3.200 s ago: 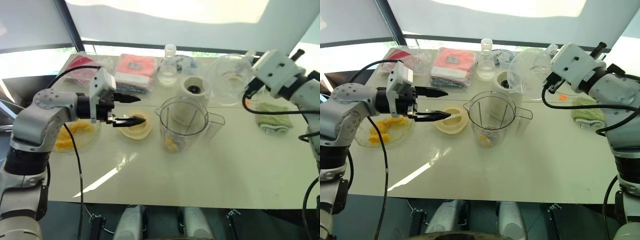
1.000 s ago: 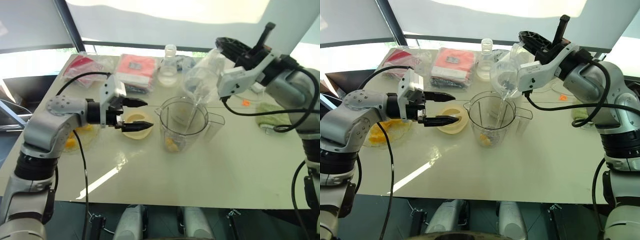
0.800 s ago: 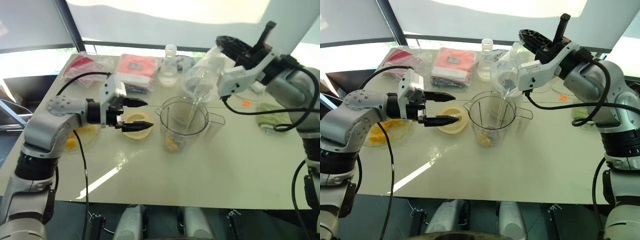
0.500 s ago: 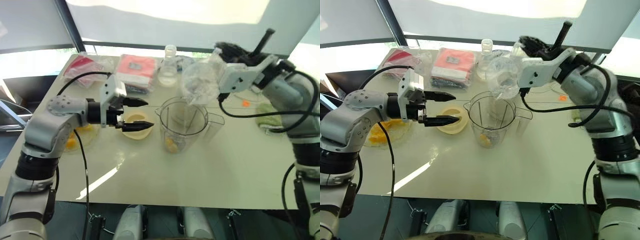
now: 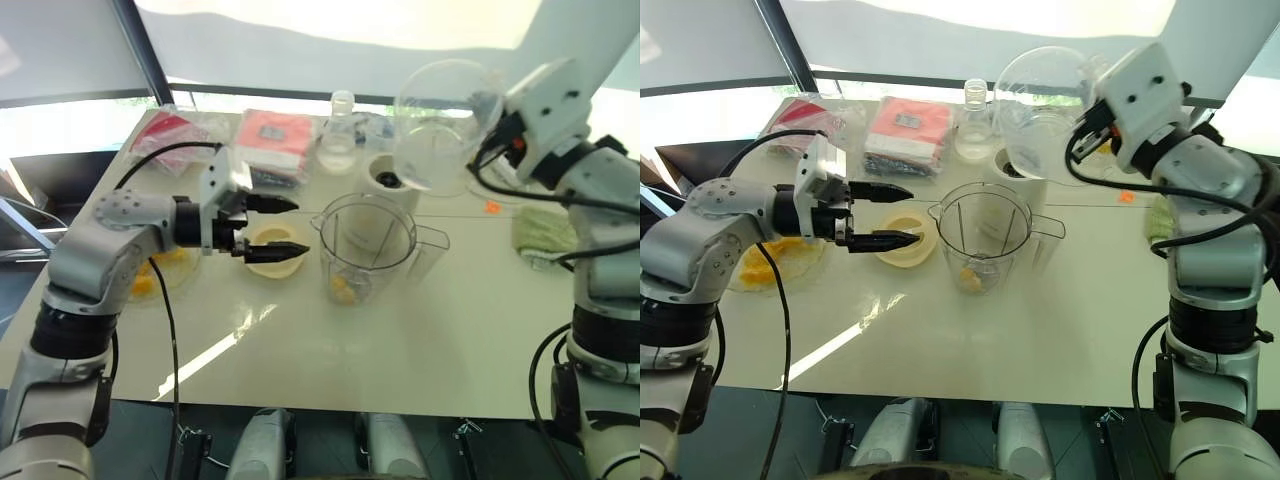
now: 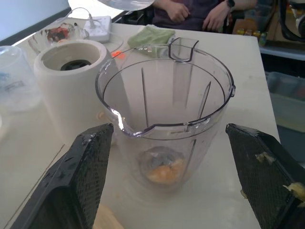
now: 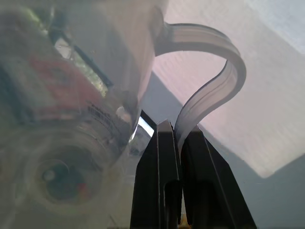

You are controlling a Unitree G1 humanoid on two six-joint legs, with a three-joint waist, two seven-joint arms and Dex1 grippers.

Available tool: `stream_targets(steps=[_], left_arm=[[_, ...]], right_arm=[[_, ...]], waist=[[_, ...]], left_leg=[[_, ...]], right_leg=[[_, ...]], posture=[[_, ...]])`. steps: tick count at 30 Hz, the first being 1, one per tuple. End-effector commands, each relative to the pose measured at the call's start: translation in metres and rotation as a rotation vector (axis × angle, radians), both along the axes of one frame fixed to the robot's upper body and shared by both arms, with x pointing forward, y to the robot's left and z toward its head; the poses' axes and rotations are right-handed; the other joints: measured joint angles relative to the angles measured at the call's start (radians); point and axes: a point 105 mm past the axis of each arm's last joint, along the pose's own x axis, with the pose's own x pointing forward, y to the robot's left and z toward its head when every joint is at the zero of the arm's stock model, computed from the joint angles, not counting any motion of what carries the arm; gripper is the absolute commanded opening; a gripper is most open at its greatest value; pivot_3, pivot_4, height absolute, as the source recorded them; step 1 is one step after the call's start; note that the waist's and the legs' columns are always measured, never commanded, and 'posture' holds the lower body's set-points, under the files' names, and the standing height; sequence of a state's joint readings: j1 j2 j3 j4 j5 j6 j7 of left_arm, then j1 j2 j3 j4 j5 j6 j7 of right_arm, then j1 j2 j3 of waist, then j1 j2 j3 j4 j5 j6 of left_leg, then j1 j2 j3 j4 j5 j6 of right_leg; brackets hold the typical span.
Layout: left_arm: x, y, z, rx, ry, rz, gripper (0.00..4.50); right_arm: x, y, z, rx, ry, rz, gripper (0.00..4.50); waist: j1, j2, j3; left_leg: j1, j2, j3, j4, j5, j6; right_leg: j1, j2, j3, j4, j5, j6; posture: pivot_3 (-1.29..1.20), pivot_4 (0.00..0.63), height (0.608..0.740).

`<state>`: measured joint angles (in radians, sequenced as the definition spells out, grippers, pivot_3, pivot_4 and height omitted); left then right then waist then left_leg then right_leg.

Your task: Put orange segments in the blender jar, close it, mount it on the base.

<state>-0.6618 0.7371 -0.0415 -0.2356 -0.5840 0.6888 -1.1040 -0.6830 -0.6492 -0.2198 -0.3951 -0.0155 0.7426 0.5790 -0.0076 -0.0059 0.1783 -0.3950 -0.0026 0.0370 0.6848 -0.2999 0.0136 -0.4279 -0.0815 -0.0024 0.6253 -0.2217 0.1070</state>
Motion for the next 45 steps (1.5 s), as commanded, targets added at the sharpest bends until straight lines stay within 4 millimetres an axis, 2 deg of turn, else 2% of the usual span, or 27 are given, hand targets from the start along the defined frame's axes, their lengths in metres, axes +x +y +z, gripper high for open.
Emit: stream_targets(steps=[1, 4, 8, 11, 15, 17, 21, 27, 35, 39, 45], left_arm=[[-0.004, 0.003, 0.030, -0.052, -0.077, -0.014, 3.91], [-0.008, -0.001, 0.039, -0.066, -0.100, -0.041, 3.91], [-0.013, -0.006, 0.047, -0.084, -0.118, -0.071, 3.91], [-0.014, -0.009, 0.052, -0.139, -0.091, -0.086, 3.91], [-0.014, -0.013, 0.048, -0.144, -0.085, -0.077, 3.91], [-0.014, -0.014, 0.046, -0.142, -0.079, -0.072, 3.91], [-0.012, -0.012, 0.043, -0.148, -0.061, -0.051, 3.91], [-0.019, -0.012, 0.033, -0.128, -0.026, -0.036, 3.91], [-0.029, -0.006, 0.014, -0.029, -0.011, -0.036, 3.91], [-0.026, -0.005, 0.014, -0.034, -0.015, -0.012, 3.91], [-0.026, -0.005, 0.013, -0.035, -0.015, 0.000, 3.91]], right_arm=[[-0.017, -0.040, 0.023, 0.186, -0.070, -0.182, 0.05], [-0.026, -0.077, 0.012, 0.356, -0.075, -0.369, 0.05], [-0.036, -0.109, -0.024, 0.591, -0.020, -0.519, 0.05], [-0.047, -0.123, -0.047, 0.602, -0.066, -0.599, 0.05], [-0.056, -0.142, -0.094, 0.613, -0.048, -0.746, 0.05], [-0.059, -0.148, -0.106, 0.620, -0.061, -0.810, 0.05], [-0.051, -0.144, -0.134, 0.679, -0.033, -0.846, 0.05], [-0.039, -0.126, -0.167, 0.650, 0.038, -0.846, 0.05], [-0.038, -0.136, -0.201, 0.645, 0.096, -0.932, 0.05], [-0.042, -0.151, -0.216, 0.681, 0.104, -1.009, 0.05], [-0.043, -0.156, -0.230, 0.697, 0.128, -1.043, 0.05]], waist=[[-0.001, 0.000, 0.000], [-0.003, 0.000, 0.000], [-0.005, 0.000, 0.000], [-0.005, 0.000, 0.000], [-0.006, 0.001, 0.000], [-0.011, 0.001, 0.000], [-0.014, 0.001, 0.000], [-0.013, 0.001, 0.000], [-0.009, 0.001, 0.000], [-0.010, 0.001, 0.000], [-0.013, 0.001, 0.000]], left_leg=[[0.000, 0.000, 0.000, 0.000, 0.000, 0.000], [0.001, 0.000, 0.000, 0.000, 0.000, 0.000], [0.001, 0.000, 0.000, 0.000, 0.000, 0.000], [0.002, 0.000, 0.000, 0.000, 0.000, 0.000], [0.003, -0.001, 0.000, 0.000, 0.000, 0.000], [0.003, -0.001, 0.001, 0.000, 0.000, -0.001], [0.004, -0.001, 0.001, 0.000, 0.001, -0.001], [0.004, 0.000, 0.001, -0.001, 0.001, -0.001], [0.004, 0.000, 0.001, 0.000, 0.001, -0.001], [0.004, 0.000, 0.001, -0.001, 0.001, -0.001], [0.004, 0.000, 0.001, -0.001, 0.001, -0.001]], right_leg=[[0.000, 0.000, 0.000, 0.000, 0.000, 0.000], [0.000, 0.000, 0.000, 0.000, 0.000, 0.000], [0.000, 0.000, 0.000, 0.002, 0.000, 0.000], [0.000, 0.000, 0.000, 0.003, 0.000, 0.000], [0.000, 0.000, 0.001, 0.003, 0.000, 0.000], [0.000, 0.000, 0.002, 0.003, 0.000, 0.000], [0.000, 0.001, 0.003, 0.004, 0.000, 0.000], [0.000, 0.001, 0.003, 0.004, 0.000, 0.000], [0.000, 0.001, 0.003, 0.003, -0.002, -0.004], [0.000, 0.001, 0.003, 0.003, -0.002, -0.004], [0.000, 0.001, 0.003, 0.003, -0.002, -0.004]], posture=[[0.00, 0.150, 0.740], [0.00, 0.150, 0.740], [0.00, 0.150, 0.740], [0.00, 0.150, 0.740], [0.00, 0.150, 0.740], [0.00, 0.150, 0.740], [0.00, 0.150, 0.740], [0.00, 0.150, 0.740], [0.00, 0.150, 0.740], [0.00, 0.150, 0.740], [0.00, 0.150, 0.740]])
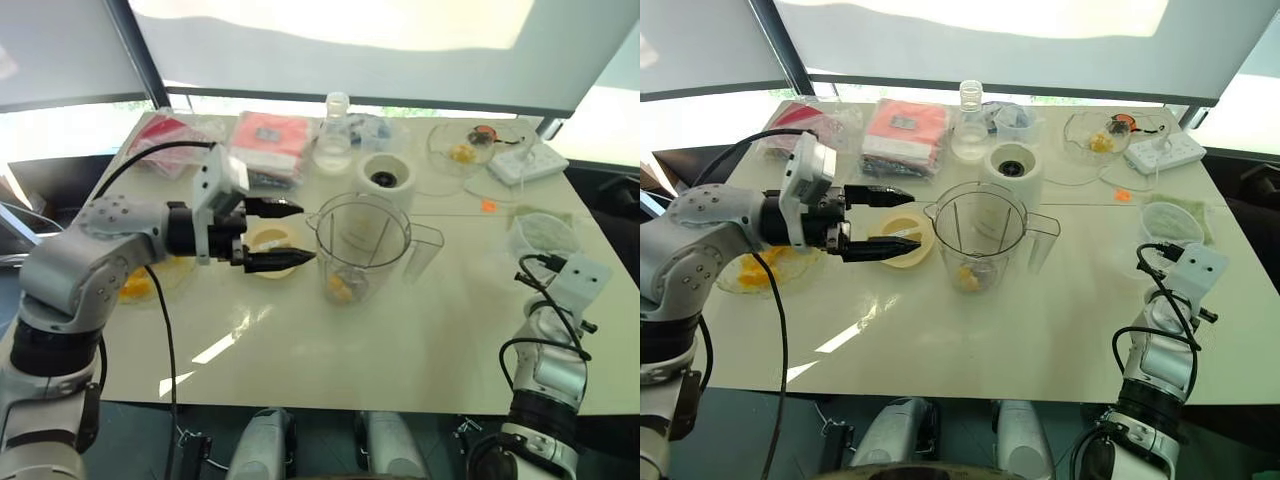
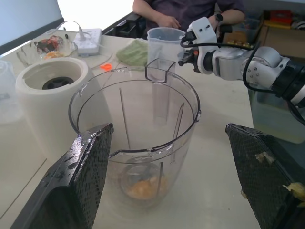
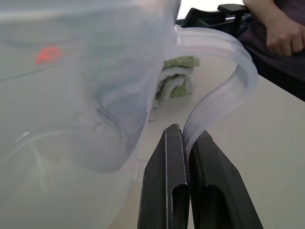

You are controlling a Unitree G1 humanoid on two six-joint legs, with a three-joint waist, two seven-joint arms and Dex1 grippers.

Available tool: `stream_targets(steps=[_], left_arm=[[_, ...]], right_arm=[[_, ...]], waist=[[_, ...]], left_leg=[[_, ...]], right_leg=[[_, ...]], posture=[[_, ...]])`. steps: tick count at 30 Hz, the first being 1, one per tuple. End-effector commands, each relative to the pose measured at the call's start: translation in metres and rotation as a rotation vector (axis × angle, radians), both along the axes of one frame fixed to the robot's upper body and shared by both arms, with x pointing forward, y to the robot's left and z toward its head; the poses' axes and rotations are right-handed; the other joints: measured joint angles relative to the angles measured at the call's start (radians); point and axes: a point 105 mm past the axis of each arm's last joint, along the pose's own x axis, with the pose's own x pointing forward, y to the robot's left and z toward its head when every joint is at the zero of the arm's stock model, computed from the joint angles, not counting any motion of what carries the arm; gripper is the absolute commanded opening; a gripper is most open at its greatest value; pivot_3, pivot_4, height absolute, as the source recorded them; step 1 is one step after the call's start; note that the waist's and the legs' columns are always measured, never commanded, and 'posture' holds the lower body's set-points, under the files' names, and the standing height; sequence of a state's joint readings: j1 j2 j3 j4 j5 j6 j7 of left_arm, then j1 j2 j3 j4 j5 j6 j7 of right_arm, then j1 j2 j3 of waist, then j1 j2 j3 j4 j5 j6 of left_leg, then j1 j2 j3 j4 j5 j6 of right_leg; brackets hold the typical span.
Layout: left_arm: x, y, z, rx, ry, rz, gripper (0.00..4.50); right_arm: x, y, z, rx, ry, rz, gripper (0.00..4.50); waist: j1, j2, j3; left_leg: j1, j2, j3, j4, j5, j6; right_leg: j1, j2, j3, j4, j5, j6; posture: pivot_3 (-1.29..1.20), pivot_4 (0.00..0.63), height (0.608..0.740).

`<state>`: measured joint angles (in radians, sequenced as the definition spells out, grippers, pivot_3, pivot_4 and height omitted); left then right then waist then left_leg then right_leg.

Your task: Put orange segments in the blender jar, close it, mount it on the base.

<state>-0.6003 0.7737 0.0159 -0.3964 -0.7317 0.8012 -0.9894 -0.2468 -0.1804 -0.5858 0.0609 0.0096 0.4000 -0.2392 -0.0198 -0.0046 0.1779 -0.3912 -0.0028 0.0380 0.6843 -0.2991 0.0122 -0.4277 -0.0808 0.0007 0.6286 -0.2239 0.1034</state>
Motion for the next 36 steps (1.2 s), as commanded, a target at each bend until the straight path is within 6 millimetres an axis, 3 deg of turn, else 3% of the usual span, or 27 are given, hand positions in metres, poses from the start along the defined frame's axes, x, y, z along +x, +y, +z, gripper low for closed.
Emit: stream_targets(steps=[1, 13, 16, 23, 36], left_arm=[[-0.004, 0.000, 0.006, 0.003, -0.043, -0.003, 3.91], [-0.004, -0.003, 0.006, 0.005, -0.046, -0.005, 3.91], [-0.003, -0.005, 0.006, 0.004, -0.047, -0.009, 3.91], [-0.001, -0.006, 0.006, 0.004, -0.049, -0.014, 3.91], [0.000, -0.009, 0.004, 0.003, -0.050, -0.026, 3.91]], right_arm=[[-0.001, -0.005, 0.004, 0.006, -0.043, -0.035, 0.05], [0.003, 0.007, -0.017, -0.005, 0.027, -0.008, 0.05], [0.001, 0.006, -0.018, -0.019, 0.047, -0.023, 0.96], [-0.004, 0.004, -0.018, -0.035, 0.060, -0.048, 4.45], [-0.024, 0.014, 0.004, -0.127, 0.028, -0.011, 4.45]], waist=[[-0.002, 0.000, 0.000], [-0.001, 0.000, 0.000], [-0.001, 0.000, 0.000], [-0.002, 0.000, 0.000], [0.000, 0.000, 0.000]], left_leg=[[0.000, 0.000, 0.000, 0.000, 0.000, 0.000], [0.000, 0.000, 0.000, 0.000, 0.000, 0.000], [0.000, 0.000, 0.000, 0.000, 0.000, 0.000], [0.000, 0.000, 0.000, 0.000, 0.000, 0.000], [0.000, 0.000, -0.001, -0.001, 0.000, 0.000]], right_leg=[[0.000, 0.000, 0.000, 0.000, 0.000, 0.000], [0.000, 0.000, 0.000, 0.000, 0.000, 0.000], [0.000, 0.000, 0.000, 0.000, 0.000, 0.000], [0.000, 0.000, 0.000, -0.001, 0.000, 0.000], [0.000, 0.000, 0.000, -0.002, 0.000, 0.000]], posture=[[0.00, 0.150, 0.740], [0.00, 0.150, 0.740], [0.00, 0.150, 0.740], [0.00, 0.150, 0.740], [0.00, 0.150, 0.740]])
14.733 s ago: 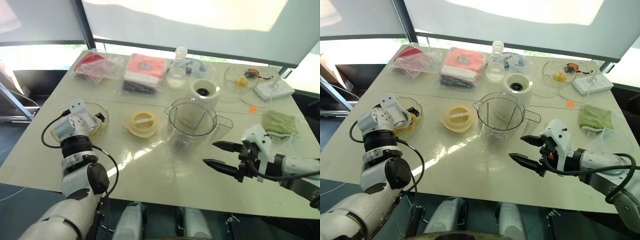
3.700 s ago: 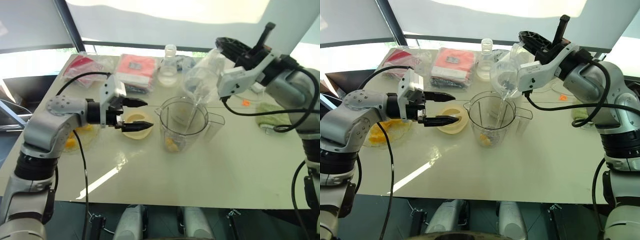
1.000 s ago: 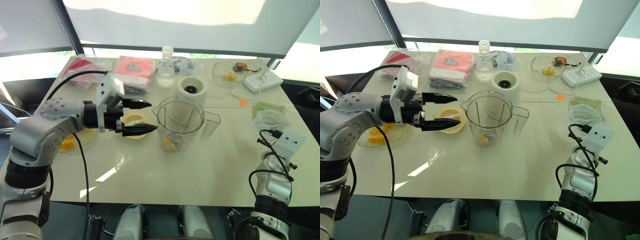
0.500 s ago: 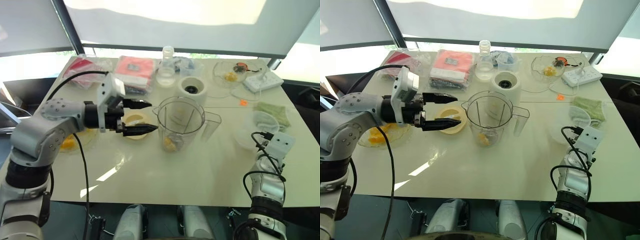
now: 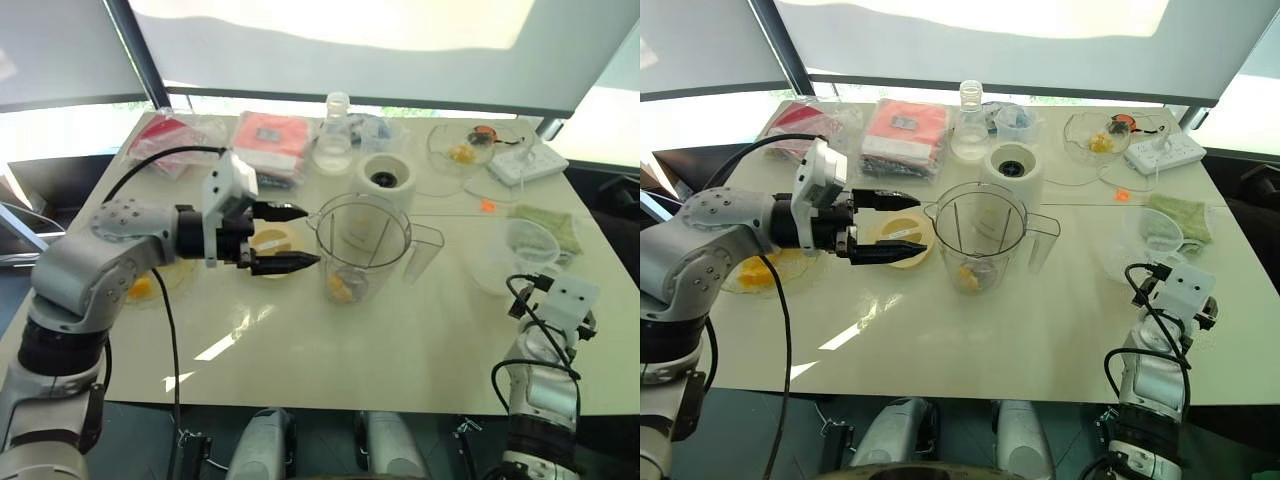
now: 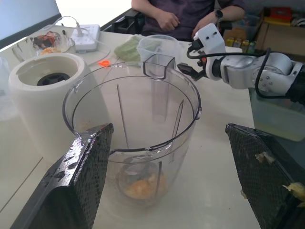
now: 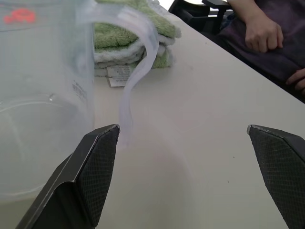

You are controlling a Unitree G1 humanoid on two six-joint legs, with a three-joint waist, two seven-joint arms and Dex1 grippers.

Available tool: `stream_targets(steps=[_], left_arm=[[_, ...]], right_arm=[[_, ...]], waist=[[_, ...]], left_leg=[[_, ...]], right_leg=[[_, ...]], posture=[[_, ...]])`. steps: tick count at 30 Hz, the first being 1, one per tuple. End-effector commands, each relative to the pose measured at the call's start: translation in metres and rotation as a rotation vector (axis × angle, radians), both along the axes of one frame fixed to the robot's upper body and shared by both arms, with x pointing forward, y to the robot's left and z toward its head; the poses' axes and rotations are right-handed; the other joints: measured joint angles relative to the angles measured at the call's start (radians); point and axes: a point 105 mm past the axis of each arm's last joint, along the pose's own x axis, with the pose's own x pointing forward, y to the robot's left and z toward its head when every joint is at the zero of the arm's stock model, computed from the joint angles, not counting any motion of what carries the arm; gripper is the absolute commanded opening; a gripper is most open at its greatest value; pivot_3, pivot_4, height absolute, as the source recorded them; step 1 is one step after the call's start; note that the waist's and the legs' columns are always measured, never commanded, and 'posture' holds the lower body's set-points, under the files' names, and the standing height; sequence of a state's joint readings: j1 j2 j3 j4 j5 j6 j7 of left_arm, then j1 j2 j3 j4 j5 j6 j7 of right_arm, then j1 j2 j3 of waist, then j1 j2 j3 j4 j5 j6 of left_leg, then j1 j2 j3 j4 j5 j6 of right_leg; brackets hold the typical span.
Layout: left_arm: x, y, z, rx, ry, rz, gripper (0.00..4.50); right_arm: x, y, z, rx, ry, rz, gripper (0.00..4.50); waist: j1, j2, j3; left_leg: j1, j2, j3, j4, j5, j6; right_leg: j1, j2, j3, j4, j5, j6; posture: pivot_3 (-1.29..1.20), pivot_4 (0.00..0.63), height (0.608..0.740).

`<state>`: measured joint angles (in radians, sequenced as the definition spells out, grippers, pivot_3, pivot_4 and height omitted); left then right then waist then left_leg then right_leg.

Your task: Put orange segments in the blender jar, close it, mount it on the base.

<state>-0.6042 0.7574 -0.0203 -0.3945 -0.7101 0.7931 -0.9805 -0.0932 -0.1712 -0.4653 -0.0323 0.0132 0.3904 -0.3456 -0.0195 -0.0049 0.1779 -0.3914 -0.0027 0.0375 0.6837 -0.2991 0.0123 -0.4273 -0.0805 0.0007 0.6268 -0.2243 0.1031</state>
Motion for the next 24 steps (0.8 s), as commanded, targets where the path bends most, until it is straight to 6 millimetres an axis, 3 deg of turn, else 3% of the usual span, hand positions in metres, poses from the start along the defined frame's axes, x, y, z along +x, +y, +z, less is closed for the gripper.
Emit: stream_targets(steps=[1, 10, 18, 24], left_arm=[[-0.001, -0.003, 0.010, -0.010, -0.056, -0.020, 3.91], [0.006, 0.003, 0.016, -0.030, -0.063, 0.000, 3.91], [0.049, 0.021, 0.035, -0.123, -0.111, 0.108, 3.91], [0.079, 0.037, 0.026, -0.026, -0.175, 0.202, 3.91]], right_arm=[[-0.002, 0.002, 0.023, -0.053, -0.054, 0.013, 4.45], [-0.026, 0.019, 0.060, -0.143, -0.089, 0.092, 4.45], [-0.051, 0.050, 0.108, -0.201, -0.122, 0.205, 4.45], [-0.059, 0.070, 0.137, -0.257, -0.120, 0.405, 4.45]], waist=[[0.000, 0.000, 0.000], [0.003, 0.000, 0.000], [0.005, 0.000, 0.000], [0.006, -0.001, 0.000]], left_leg=[[0.000, 0.000, 0.000, 0.000, 0.000, 0.000], [0.000, 0.000, 0.000, 0.000, 0.000, 0.000], [0.000, 0.000, -0.001, 0.000, 0.000, 0.000], [-0.001, 0.000, 0.000, 0.000, 0.000, 0.000]], right_leg=[[0.000, 0.000, 0.000, 0.000, 0.000, 0.000], [0.000, 0.000, 0.000, 0.000, 0.000, 0.000], [0.000, 0.000, -0.001, -0.001, 0.000, 0.000], [0.000, 0.000, -0.001, -0.003, -0.001, 0.001]], posture=[[0.00, 0.150, 0.740], [0.00, 0.150, 0.740], [0.00, 0.150, 0.740], [0.00, 0.150, 0.740]])
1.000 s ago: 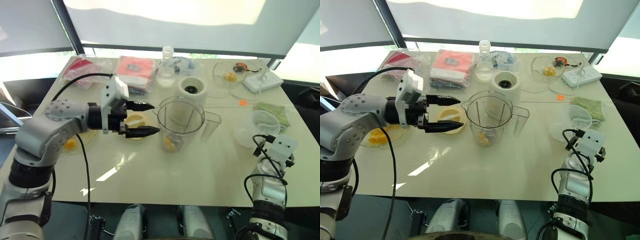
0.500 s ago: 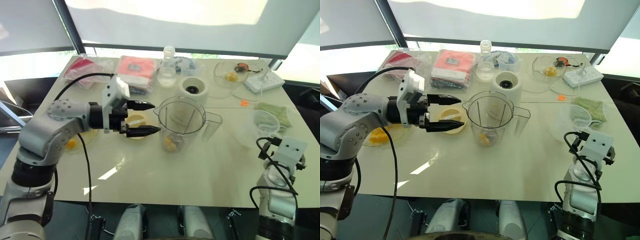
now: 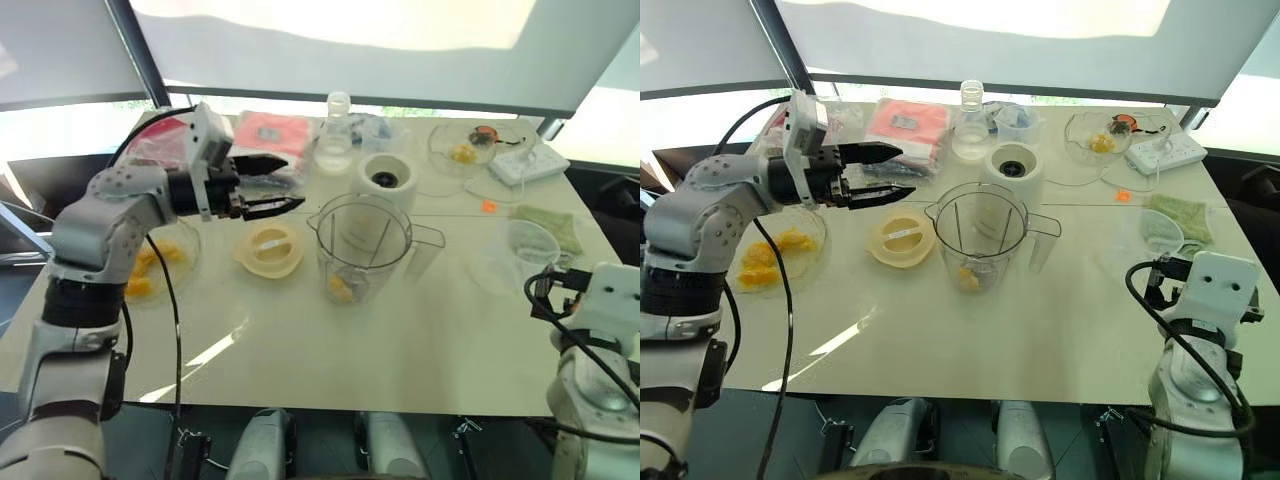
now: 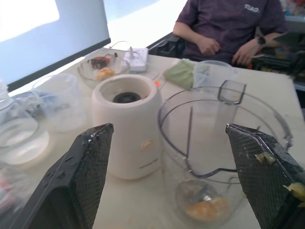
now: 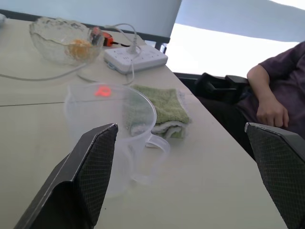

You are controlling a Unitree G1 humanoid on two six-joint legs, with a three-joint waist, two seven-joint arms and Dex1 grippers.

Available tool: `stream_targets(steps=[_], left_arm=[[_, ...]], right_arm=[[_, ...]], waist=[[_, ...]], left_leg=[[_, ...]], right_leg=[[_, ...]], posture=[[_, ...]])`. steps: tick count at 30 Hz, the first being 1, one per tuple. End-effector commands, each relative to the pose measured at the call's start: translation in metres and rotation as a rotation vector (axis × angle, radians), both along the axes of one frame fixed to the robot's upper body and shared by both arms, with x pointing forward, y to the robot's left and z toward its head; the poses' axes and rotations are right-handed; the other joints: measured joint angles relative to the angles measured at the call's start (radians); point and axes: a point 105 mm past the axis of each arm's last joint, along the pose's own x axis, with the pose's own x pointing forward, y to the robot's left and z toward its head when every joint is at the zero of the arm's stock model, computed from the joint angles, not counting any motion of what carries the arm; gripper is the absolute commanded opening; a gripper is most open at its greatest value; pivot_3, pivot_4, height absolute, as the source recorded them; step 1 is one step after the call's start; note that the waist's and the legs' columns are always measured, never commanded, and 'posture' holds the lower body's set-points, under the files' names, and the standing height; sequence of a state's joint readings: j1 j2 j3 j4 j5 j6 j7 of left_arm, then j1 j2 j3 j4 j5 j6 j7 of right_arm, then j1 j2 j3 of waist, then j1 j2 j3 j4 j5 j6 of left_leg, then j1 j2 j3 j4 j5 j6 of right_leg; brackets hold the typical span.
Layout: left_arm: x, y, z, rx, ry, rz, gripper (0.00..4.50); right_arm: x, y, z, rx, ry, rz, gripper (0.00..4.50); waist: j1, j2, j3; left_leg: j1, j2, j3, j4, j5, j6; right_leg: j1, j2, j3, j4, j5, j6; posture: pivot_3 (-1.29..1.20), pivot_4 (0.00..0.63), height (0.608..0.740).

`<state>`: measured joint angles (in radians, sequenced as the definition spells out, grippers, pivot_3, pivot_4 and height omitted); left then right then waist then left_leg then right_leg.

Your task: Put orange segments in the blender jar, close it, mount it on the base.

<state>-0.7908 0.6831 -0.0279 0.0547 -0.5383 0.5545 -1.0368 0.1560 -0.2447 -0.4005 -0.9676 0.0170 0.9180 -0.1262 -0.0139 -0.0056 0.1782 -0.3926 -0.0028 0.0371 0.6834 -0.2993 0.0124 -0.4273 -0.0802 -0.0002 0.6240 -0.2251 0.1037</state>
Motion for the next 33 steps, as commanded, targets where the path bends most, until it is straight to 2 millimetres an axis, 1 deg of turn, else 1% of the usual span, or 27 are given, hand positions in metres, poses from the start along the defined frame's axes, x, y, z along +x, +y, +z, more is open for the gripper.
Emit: stream_targets(steps=[1, 4, 5, 6, 7, 9, 11, 13, 14, 16, 18, 20, 22, 24, 26, 28, 30, 32, 33], left_arm=[[0.015, 0.013, 0.002, 0.120, -0.094, 0.057, 3.91], [0.027, 0.026, -0.023, 0.320, -0.125, 0.065, 3.91], [0.031, 0.029, -0.031, 0.368, -0.125, 0.062, 3.91], [0.036, 0.030, -0.037, 0.393, -0.120, 0.055, 3.91], [0.039, 0.030, -0.041, 0.403, -0.109, 0.047, 3.91], [0.048, 0.029, -0.047, 0.415, -0.096, 0.037, 3.91], [0.057, 0.027, -0.053, 0.430, -0.087, 0.045, 3.91], [0.063, 0.026, -0.057, 0.449, -0.078, 0.048, 3.91], [0.064, 0.023, -0.060, 0.461, -0.070, 0.028, 3.91], [0.066, 0.016, -0.070, 0.511, -0.048, 0.000, 3.91], [0.072, 0.015, -0.084, 0.591, 0.018, 0.029, 3.91], [0.075, 0.012, -0.091, 0.654, 0.031, 0.026, 3.91], [0.074, 0.007, -0.090, 0.663, 0.027, -0.005, 3.91], [0.074, 0.003, -0.089, 0.682, 0.026, -0.021, 3.91], [0.075, -0.001, -0.091, 0.706, 0.030, -0.031, 3.91], [0.075, -0.006, -0.095, 0.722, 0.038, -0.041, 3.91], [0.076, -0.008, -0.100, 0.745, 0.045, -0.040, 3.91], [0.076, -0.007, -0.107, 0.779, 0.065, -0.029, 3.91], [0.076, -0.004, -0.113, 0.827, 0.069, -0.019, 3.91]], right_arm=[[-0.003, 0.007, 0.027, -0.065, -0.030, 0.151, 4.45], [-0.005, 0.003, 0.039, -0.048, 0.052, 0.302, 4.45], [-0.005, 0.002, 0.041, -0.049, 0.118, 0.369, 4.45], [-0.006, 0.002, 0.052, -0.092, 0.161, 0.446, 4.45], [-0.008, -0.001, 0.063, -0.113, 0.191, 0.488, 4.45], [-0.011, -0.009, 0.086, -0.111, 0.197, 0.516, 4.45], [-0.015, -0.008, 0.102, -0.106, 0.196, 0.553, 4.45], [-0.019, -0.003, 0.106, -0.103, 0.220, 0.593, 4.45], [-0.025, 0.004, 0.106, -0.112, 0.252, 0.642, 4.45], [-0.037, 0.020, 0.109, -0.115, 0.279, 0.761, 4.45], [-0.047, 0.028, 0.116, -0.091, 0.262, 0.844, 4.45], [-0.051, 0.027, 0.121, -0.088, 0.252, 0.844, 4.45], [-0.054, 0.023, 0.123, -0.085, 0.257, 0.821, 4.45], [-0.058, 0.026, 0.123, -0.077, 0.258, 0.853, 4.45], [-0.060, 0.031, 0.126, -0.062, 0.217, 0.915, 4.45], [-0.057, 0.038, 0.128, -0.045, 0.154, 0.971, 4.45], [-0.053, 0.046, 0.126, -0.035, 0.124, 1.017, 4.45], [-0.049, 0.053, 0.123, -0.031, 0.096, 1.045, 4.45], [-0.047, 0.056, 0.122, -0.028, 0.082, 1.056, 4.45]], waist=[[0.001, 0.000, 0.000], [0.003, 0.000, 0.000], [0.004, 0.000, 0.000], [0.004, 0.000, 0.000], [0.005, 0.000, 0.000], [0.008, -0.002, 0.001], [0.017, -0.005, 0.003], [0.026, -0.006, 0.003], [0.027, -0.006, 0.003], [0.028, -0.006, 0.003], [0.031, -0.006, 0.003], [0.030, -0.008, 0.003], [0.029, -0.009, 0.004], [0.029, -0.010, 0.005], [0.029, -0.010, 0.005], [0.028, -0.010, 0.005], [0.027, -0.010, 0.004], [0.025, -0.010, 0.005], [0.025, -0.010, 0.005]], left_leg=[[0.000, 0.000, 0.000, 0.000, 0.000, 0.000], [0.000, 0.000, 0.000, 0.000, 0.000, 0.000], [0.000, 0.000, 0.001, 0.000, 0.000, 0.001], [0.000, 0.000, 0.001, 0.000, -0.001, 0.001], [-0.001, 0.000, 0.001, 0.000, -0.001, 0.002], [-0.002, 0.000, 0.001, 0.000, -0.002, 0.003], [-0.003, 0.001, -0.001, 0.000, -0.002, 0.003], [-0.005, 0.001, -0.002, 0.000, -0.002, 0.004], [-0.007, 0.001, -0.002, 0.000, -0.003, 0.004], [-0.011, 0.001, -0.003, 0.000, -0.004, 0.006], [-0.013, 0.000, -0.004, 0.001, -0.004, 0.007], [-0.015, 0.000, -0.004, 0.001, -0.004, 0.007], [-0.016, -0.001, -0.005, 0.001, -0.004, 0.007], [-0.016, -0.001, -0.004, 0.001, -0.005, 0.008], [-0.016, -0.001, -0.004, 0.001, -0.005, 0.008], [-0.015, -0.001, -0.005, 0.001, -0.004, 0.007], [-0.015, -0.001, -0.005, 0.001, -0.004, 0.007], [-0.014, -0.001, -0.005, 0.002, -0.004, 0.007], [-0.014, -0.001, -0.005, 0.002, -0.004, 0.007]], right_leg=[[0.000, 0.000, 0.000, -0.002, 0.000, 0.000], [0.002, 0.000, 0.000, -0.005, 0.000, 0.000], [0.003, 0.000, 0.000, -0.006, 0.000, 0.000], [0.003, -0.001, 0.000, -0.007, 0.000, 0.000], [0.003, -0.001, -0.001, -0.008, 0.000, 0.000], [0.003, -0.001, -0.001, -0.009, 0.000, 0.000], [0.003, -0.001, -0.003, -0.010, 0.000, -0.001], [0.001, -0.001, -0.004, -0.011, 0.000, 0.000], [0.000, -0.001, -0.004, -0.011, 0.000, 0.000], [-0.003, -0.001, -0.005, -0.011, 0.003, 0.004], [-0.004, -0.001, -0.006, -0.011, 0.003, 0.005], [-0.004, -0.002, -0.007, -0.012, 0.004, 0.006], [-0.005, -0.003, -0.007, -0.013, 0.004, 0.006], [-0.005, -0.004, -0.007, -0.013, 0.004, 0.006], [-0.005, -0.004, -0.007, -0.013, 0.004, 0.007], [-0.005, -0.004, -0.007, -0.012, 0.004, 0.007], [-0.004, -0.005, -0.007, -0.012, 0.004, 0.006], [-0.005, -0.005, -0.007, -0.011, 0.004, 0.006], [-0.005, -0.004, -0.007, -0.010, 0.004, 0.006]], posture=[[0.00, 0.150, 0.740], [0.00, 0.150, 0.740], [0.00, 0.150, 0.740], [0.00, 0.150, 0.740], [0.00, 0.150, 0.740], [0.00, 0.150, 0.740], [0.00, 0.150, 0.740], [0.00, 0.150, 0.740], [0.00, 0.150, 0.740], [0.00, 0.150, 0.740], [0.00, 0.150, 0.740], [0.00, 0.150, 0.740], [0.00, 0.150, 0.740], [0.00, 0.150, 0.740], [0.00, 0.150, 0.740], [0.00, 0.150, 0.740], [0.00, 0.150, 0.740], [0.00, 0.150, 0.740], [0.00, 0.150, 0.740]])
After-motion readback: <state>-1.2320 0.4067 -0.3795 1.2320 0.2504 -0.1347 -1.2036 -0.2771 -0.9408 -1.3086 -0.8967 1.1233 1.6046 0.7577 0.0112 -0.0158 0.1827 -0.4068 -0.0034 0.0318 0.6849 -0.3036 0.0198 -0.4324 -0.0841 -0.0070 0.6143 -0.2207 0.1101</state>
